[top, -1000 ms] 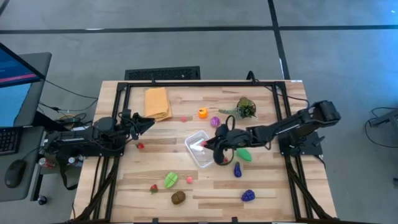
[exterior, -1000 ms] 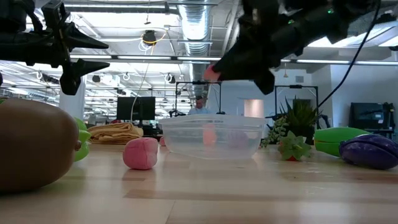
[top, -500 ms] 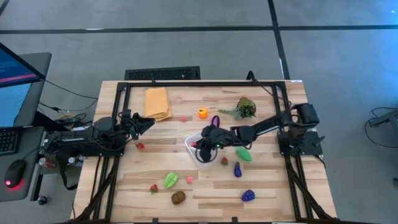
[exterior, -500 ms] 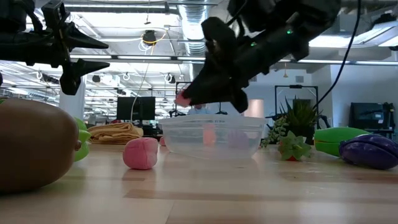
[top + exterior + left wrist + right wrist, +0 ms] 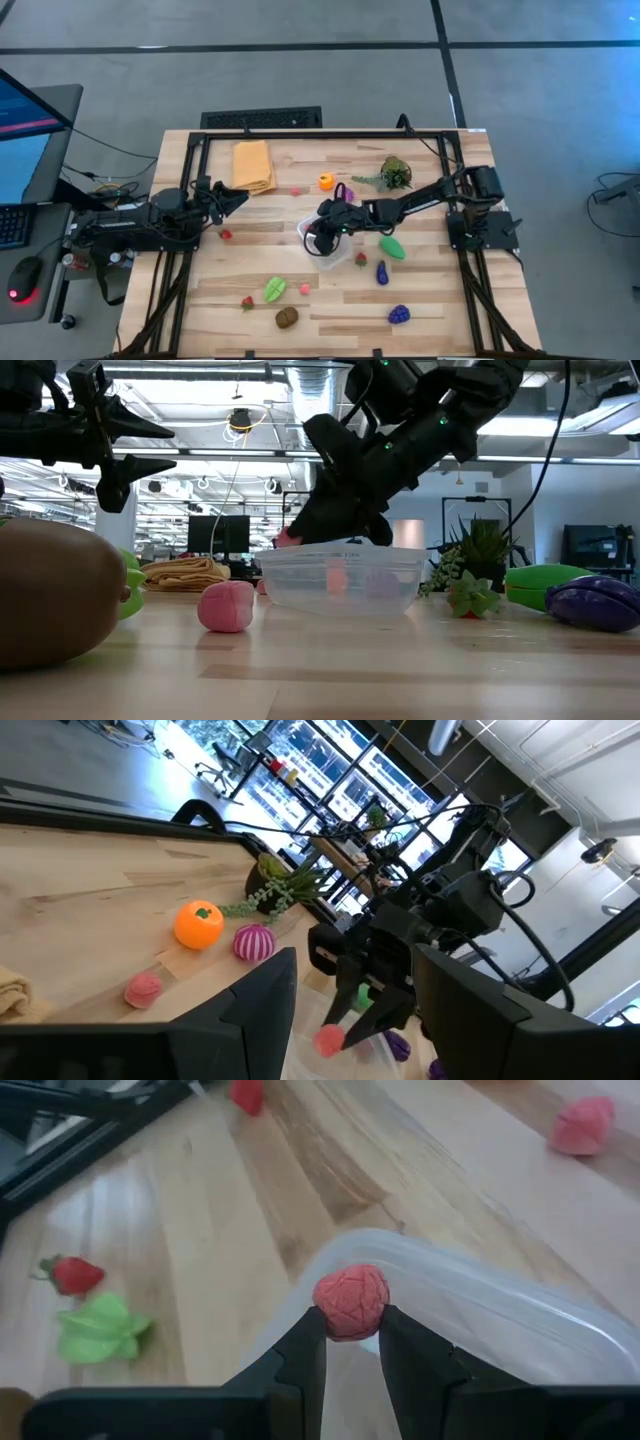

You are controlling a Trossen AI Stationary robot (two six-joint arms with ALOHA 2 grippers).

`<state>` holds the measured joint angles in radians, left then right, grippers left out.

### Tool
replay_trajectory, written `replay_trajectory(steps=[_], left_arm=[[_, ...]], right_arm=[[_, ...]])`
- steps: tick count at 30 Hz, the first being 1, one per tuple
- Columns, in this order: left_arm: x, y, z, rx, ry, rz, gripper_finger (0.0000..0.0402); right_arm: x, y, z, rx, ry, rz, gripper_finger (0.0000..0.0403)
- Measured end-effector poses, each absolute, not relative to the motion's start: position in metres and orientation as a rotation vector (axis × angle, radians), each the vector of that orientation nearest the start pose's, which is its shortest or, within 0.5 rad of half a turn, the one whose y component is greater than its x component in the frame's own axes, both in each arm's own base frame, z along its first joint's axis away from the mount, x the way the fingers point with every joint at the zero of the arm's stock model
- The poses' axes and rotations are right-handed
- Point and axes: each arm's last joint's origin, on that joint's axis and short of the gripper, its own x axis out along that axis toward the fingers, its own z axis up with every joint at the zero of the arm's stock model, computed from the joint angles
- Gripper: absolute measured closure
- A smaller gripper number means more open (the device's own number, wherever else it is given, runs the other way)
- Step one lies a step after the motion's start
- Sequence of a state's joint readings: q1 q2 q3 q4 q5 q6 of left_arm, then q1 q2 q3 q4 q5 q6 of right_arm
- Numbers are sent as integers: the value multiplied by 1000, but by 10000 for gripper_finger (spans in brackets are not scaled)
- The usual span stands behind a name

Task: Pick and placing Produce into tupperware
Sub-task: Put the middle right pink peach into the transparent bin

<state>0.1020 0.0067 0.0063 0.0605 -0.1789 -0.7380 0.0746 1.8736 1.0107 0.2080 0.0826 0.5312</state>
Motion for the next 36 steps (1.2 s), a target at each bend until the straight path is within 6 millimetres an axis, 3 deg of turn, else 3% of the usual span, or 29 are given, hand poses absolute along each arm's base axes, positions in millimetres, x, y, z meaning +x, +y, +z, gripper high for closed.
replay_trajectory(steps=[32, 36], left_arm=[[96, 15, 171, -710, -158, 248, 211], [96, 15, 171, -710, -158, 248, 211]], right_arm=[[377, 31, 148, 439, 669, -165, 290], [379, 31, 150, 441, 643, -157, 275]])
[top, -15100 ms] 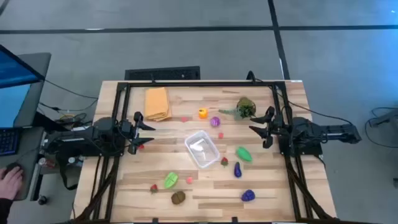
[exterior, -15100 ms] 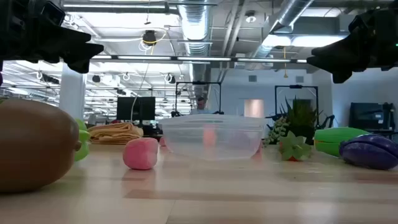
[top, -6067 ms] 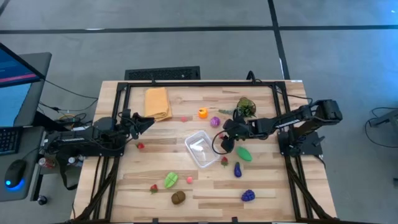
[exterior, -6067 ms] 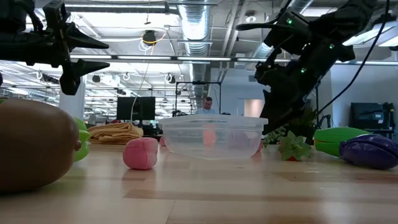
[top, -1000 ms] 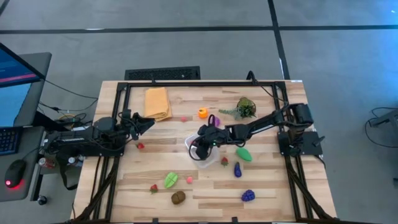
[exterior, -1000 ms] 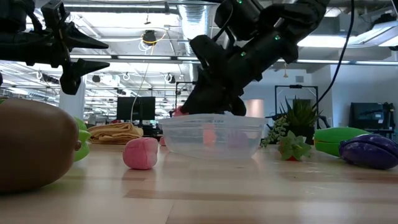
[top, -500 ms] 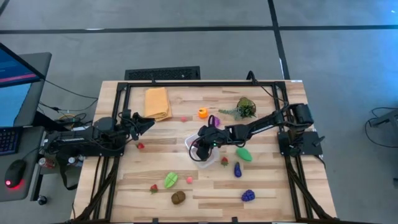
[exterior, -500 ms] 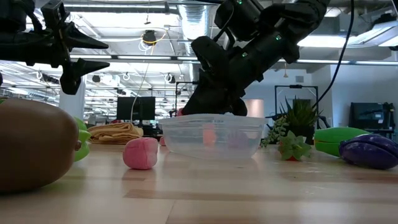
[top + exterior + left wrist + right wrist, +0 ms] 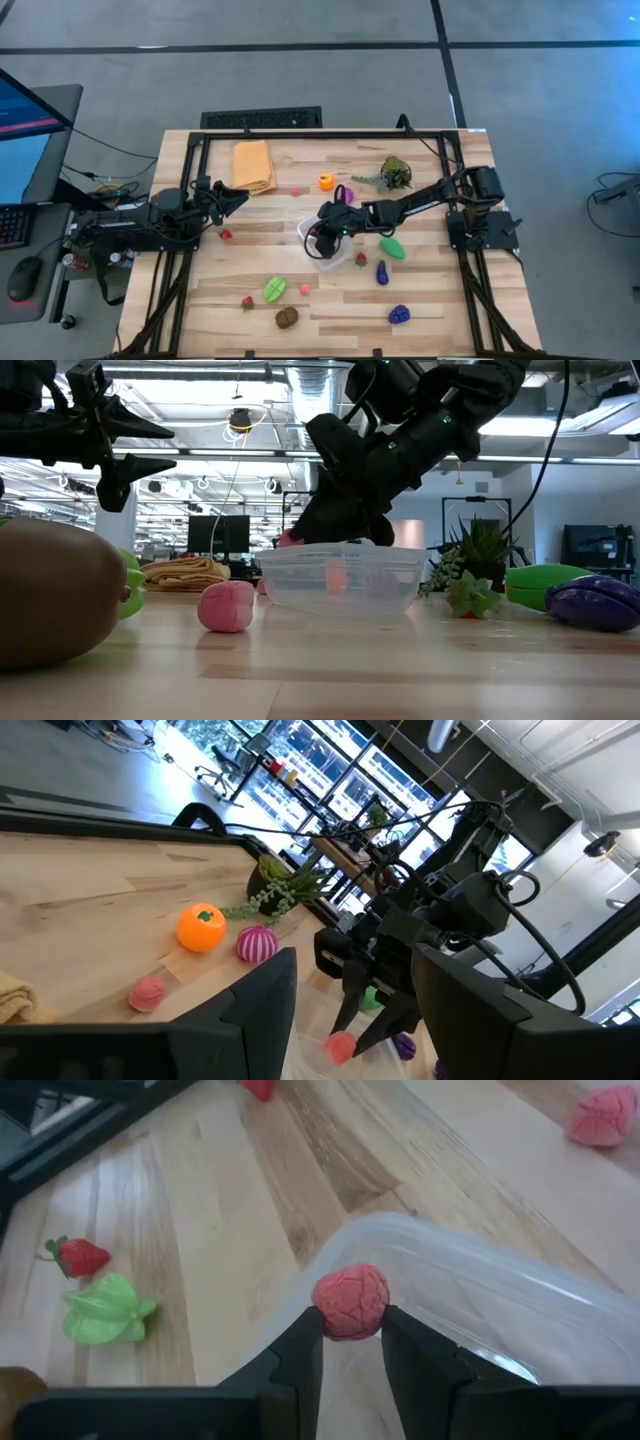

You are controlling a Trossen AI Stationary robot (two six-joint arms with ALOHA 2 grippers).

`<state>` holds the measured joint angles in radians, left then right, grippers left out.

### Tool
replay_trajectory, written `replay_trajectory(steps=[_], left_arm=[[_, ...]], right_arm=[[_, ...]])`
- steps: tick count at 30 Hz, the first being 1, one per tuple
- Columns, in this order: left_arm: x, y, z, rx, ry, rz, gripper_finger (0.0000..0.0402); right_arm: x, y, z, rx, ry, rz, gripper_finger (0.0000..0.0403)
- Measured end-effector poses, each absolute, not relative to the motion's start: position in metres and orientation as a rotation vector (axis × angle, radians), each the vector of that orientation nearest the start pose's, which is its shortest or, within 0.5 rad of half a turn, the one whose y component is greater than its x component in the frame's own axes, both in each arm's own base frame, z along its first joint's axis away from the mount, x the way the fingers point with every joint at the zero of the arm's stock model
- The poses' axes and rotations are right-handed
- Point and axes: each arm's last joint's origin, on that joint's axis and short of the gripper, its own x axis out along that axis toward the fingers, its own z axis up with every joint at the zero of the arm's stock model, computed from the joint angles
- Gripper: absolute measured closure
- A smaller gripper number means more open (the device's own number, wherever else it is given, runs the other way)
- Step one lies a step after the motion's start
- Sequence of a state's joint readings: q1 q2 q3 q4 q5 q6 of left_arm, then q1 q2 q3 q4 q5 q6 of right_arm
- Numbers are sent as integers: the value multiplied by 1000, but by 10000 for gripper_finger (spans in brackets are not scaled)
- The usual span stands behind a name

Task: Pick and placing Produce into tupperware
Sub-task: Put the middle right pink peach into the transparent bin, then put the top pink peach into the transparent bin

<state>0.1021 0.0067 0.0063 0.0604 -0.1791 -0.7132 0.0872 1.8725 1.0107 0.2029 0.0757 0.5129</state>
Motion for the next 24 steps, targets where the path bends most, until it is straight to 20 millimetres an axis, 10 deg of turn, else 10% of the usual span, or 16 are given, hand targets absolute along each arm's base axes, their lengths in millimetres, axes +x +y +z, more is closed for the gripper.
replay_trajectory(steps=[11, 24], left_arm=[[96, 15, 171, -710, -158, 248, 211], [96, 15, 171, -705, -158, 249, 211]], right_arm=[[379, 31, 151, 444, 631, -155, 193], [366, 34, 182, 407, 622, -128, 194]])
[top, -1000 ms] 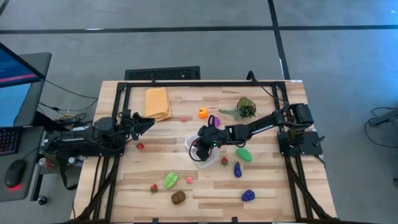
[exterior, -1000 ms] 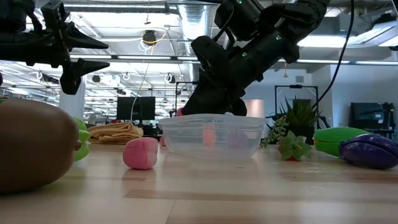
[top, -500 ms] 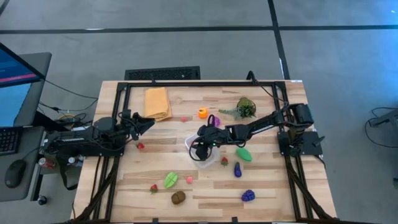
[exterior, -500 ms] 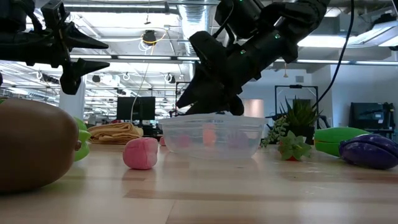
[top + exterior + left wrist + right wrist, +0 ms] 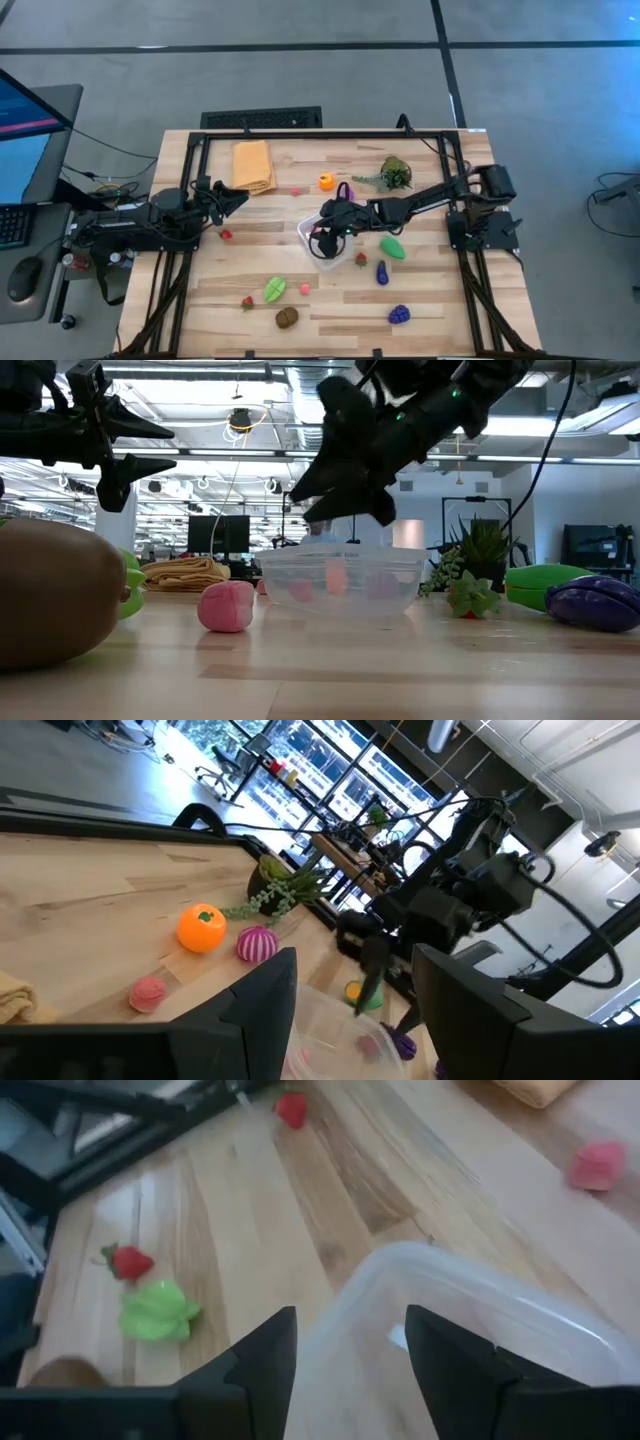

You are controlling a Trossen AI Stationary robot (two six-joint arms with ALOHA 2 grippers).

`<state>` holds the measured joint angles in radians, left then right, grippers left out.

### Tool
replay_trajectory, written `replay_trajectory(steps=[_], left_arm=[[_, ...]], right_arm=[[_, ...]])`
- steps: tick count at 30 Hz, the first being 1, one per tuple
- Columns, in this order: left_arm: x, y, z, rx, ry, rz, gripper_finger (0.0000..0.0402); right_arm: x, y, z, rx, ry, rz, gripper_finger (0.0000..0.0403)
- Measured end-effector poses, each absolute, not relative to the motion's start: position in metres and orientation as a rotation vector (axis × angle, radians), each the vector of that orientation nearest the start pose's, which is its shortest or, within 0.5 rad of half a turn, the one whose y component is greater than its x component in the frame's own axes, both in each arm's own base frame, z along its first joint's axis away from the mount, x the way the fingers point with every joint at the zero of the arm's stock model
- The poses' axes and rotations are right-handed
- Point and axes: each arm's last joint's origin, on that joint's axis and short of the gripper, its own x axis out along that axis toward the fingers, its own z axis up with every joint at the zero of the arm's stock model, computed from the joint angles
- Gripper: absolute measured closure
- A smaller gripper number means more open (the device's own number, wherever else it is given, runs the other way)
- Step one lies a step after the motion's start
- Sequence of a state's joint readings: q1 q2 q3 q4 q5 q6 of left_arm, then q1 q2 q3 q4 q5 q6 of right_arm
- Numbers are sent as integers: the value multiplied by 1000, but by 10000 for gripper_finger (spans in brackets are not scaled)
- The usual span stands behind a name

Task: Pick and placing Produce into tupperware
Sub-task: Put the top pink peach into the transparent bin

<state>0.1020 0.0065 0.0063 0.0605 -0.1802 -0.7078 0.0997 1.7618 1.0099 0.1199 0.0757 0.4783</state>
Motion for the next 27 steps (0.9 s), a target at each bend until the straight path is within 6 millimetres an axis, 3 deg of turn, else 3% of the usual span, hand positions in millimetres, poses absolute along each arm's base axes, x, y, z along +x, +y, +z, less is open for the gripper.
replay_trajectory(steps=[10, 16, 27], left_arm=[[97, 14, 170, -502, -108, 214, 211], [101, 12, 164, -395, -5, 169, 211], [123, 18, 178, -139, 206, 290, 211]], right_arm=[[326, 32, 237, 316, 660, -121, 212], [289, 38, 265, 222, 695, -220, 222], [213, 46, 285, 179, 860, -479, 236]])
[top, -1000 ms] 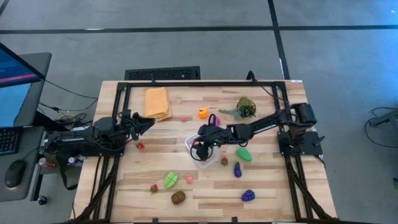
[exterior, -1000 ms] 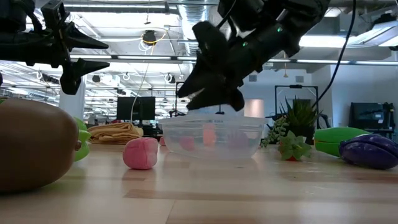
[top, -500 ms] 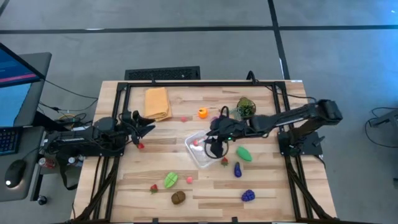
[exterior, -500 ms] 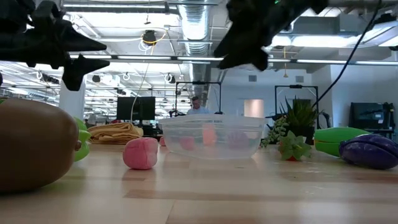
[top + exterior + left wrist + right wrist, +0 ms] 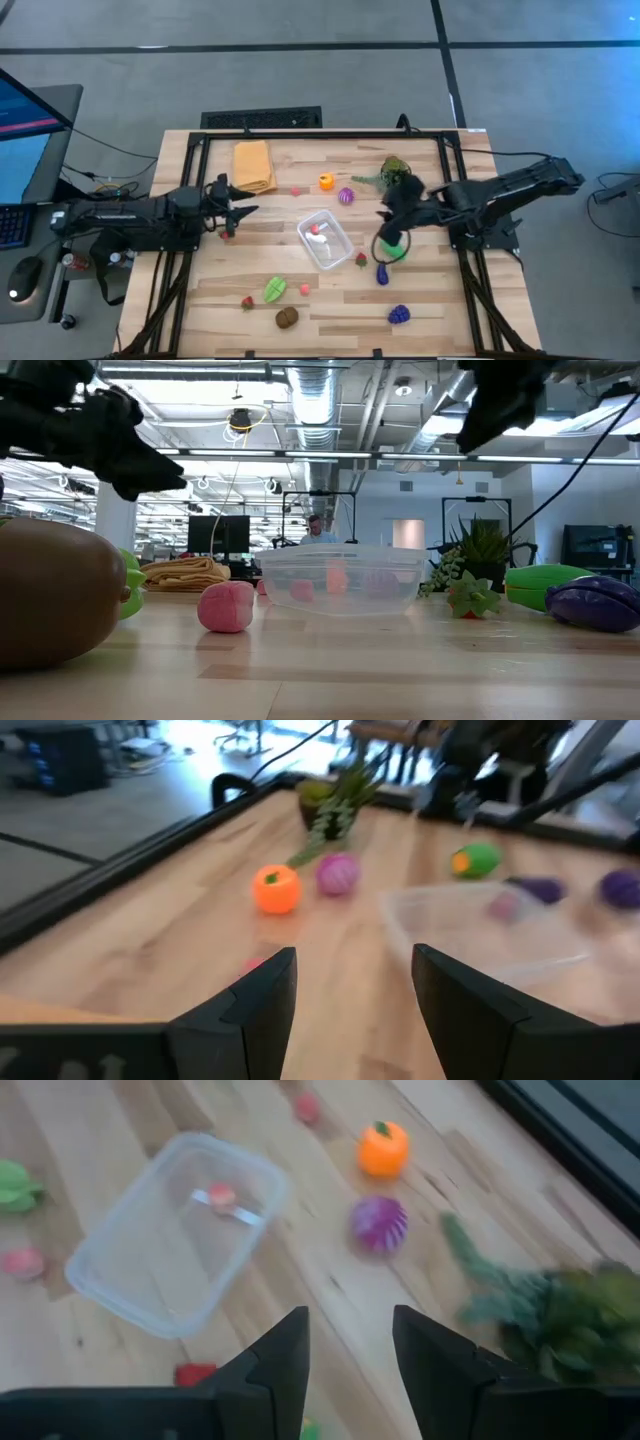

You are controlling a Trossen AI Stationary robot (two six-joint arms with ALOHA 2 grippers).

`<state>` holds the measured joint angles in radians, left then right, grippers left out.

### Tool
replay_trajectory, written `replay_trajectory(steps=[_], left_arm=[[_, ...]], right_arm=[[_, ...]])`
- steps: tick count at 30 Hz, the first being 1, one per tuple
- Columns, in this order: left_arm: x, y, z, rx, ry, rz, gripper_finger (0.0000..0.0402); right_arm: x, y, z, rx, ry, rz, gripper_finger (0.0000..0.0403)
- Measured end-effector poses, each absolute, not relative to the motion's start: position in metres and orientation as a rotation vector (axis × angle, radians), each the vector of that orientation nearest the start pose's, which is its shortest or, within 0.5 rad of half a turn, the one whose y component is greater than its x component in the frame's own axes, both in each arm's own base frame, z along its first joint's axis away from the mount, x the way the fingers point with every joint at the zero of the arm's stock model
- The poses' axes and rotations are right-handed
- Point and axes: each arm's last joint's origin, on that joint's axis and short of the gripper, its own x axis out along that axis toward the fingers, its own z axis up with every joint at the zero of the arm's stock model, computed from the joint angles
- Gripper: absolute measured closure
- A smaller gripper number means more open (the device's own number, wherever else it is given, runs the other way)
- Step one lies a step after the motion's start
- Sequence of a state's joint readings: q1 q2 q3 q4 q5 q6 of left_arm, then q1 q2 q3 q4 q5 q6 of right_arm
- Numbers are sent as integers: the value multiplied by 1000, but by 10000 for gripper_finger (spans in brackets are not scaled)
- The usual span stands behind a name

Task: Pick and placing Produce into tupperware
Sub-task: Put the top pink peach into the transparent bin

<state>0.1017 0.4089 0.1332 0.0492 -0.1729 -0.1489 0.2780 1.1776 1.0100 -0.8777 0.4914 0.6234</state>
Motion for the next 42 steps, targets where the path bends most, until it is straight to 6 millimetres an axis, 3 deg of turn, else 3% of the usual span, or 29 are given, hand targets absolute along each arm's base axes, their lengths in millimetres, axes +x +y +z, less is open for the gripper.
replay_trajectory(steps=[7, 18, 29, 42], left_arm=[[153, 21, 189, -5, 326, 300, 211], [217, 38, 187, 72, 525, 313, 211], [254, 73, 165, 4, 757, 247, 211], [289, 107, 153, 45, 958, 243, 211]], right_arm=[[181, 58, 284, 205, 859, -576, 236], [147, 83, 242, 365, 790, -642, 237], [135, 106, 225, 483, 602, -595, 239], [135, 110, 220, 514, 555, -572, 238]])
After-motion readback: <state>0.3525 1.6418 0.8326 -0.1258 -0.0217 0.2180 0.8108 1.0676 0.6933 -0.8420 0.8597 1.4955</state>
